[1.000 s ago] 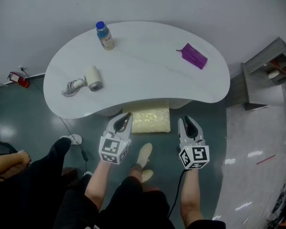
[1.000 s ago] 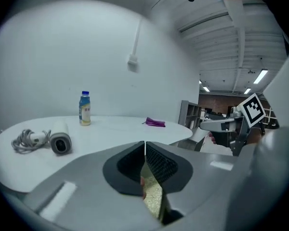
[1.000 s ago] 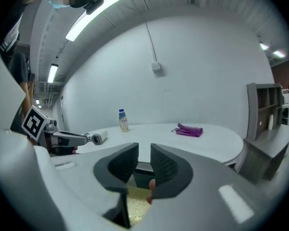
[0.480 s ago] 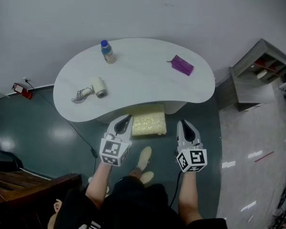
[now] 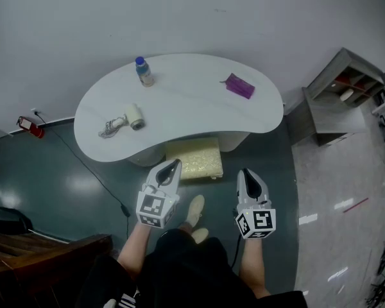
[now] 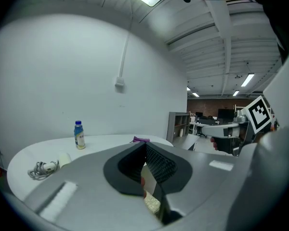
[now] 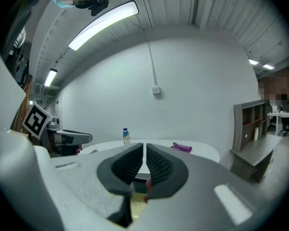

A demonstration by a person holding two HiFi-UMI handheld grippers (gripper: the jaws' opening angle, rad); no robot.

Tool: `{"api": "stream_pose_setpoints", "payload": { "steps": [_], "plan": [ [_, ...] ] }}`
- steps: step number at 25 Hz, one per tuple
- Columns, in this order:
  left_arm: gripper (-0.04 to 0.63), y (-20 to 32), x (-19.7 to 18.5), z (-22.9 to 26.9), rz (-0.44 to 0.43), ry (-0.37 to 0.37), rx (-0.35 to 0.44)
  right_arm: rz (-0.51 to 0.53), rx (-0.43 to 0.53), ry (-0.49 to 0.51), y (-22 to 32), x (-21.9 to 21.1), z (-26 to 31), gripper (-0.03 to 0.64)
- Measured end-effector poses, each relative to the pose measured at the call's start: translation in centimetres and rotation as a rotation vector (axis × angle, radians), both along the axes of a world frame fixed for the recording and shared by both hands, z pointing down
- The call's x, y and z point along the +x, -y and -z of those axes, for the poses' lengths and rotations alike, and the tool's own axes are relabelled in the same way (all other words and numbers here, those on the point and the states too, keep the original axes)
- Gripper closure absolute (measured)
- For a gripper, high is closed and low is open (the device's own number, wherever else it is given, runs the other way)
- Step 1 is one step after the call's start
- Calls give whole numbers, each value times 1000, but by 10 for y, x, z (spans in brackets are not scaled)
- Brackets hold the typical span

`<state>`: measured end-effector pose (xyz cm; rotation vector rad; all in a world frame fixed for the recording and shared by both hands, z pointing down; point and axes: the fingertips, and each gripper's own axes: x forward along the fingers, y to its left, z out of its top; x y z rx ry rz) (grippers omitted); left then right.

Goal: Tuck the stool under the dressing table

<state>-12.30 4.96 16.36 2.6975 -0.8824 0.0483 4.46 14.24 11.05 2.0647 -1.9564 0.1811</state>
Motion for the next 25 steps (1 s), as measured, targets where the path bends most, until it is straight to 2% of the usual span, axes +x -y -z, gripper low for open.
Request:
{"api": "stream_pose_setpoints", "payload": {
  "steps": [15,25],
  "plan": [
    [589,-16,6,4,-18,12,20,-8,11,-2,-17,4,-3,597],
    [589,-21,15,9,-35,-11,17,-23,16,-1,-25,10,0,597]
  ]
}}
